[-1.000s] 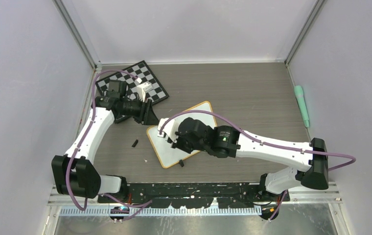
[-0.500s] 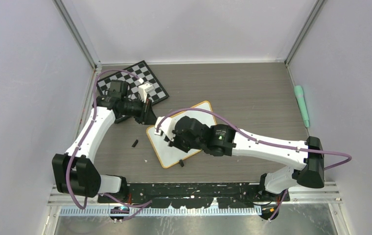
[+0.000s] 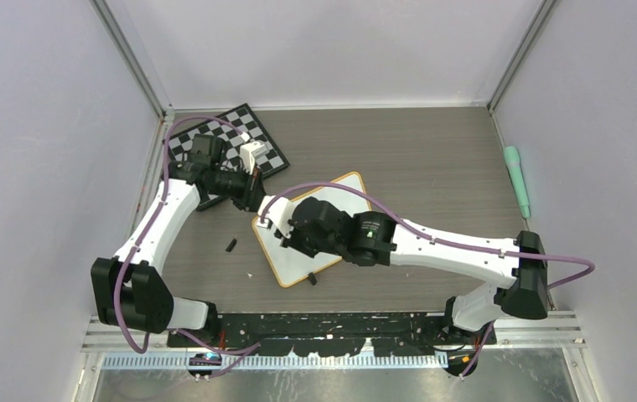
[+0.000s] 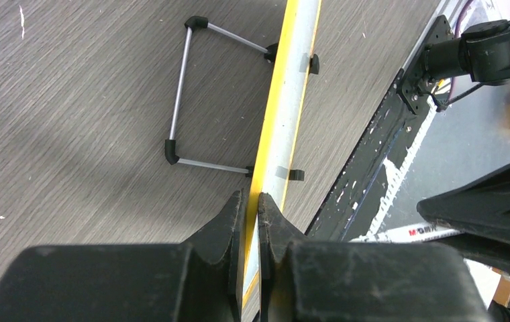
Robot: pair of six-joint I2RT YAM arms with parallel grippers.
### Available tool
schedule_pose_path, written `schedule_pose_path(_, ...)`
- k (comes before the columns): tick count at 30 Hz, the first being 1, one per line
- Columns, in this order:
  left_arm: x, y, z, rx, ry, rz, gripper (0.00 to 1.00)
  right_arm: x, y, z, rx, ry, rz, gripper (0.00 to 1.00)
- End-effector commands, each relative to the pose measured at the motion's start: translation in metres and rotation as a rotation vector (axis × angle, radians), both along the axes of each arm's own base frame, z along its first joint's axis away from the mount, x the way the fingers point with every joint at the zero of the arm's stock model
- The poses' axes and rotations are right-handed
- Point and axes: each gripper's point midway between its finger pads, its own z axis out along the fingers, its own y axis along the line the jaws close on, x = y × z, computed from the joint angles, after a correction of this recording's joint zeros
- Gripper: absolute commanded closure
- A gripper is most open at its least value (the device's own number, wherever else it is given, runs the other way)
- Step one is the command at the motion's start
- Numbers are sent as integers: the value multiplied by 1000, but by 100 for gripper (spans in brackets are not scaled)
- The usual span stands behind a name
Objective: Write a sentence on the whiteboard
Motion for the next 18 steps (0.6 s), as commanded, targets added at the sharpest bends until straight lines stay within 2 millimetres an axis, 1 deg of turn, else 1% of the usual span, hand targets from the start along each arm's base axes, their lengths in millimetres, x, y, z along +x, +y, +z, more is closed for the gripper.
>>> schedule_pose_path(1, 2, -3, -6, 35, 0, -25, 100, 11, 21, 29, 88, -58, -29, 100)
schedule_pose_path(8, 0, -4, -7, 43, 1, -36, 100, 12, 33, 28, 84, -55, -35, 100)
schedule_pose_path(12, -2, -5, -8, 42, 2, -43, 100, 18, 36, 28, 75, -73, -58, 100)
schedule_pose_path(15, -1, -5, -8, 46, -3, -41, 100, 18, 39, 29, 77, -69, -58, 100)
schedule_pose_path(18, 0, -3, -8, 54, -9, -31, 100, 17, 41, 24, 67, -64, -57, 100)
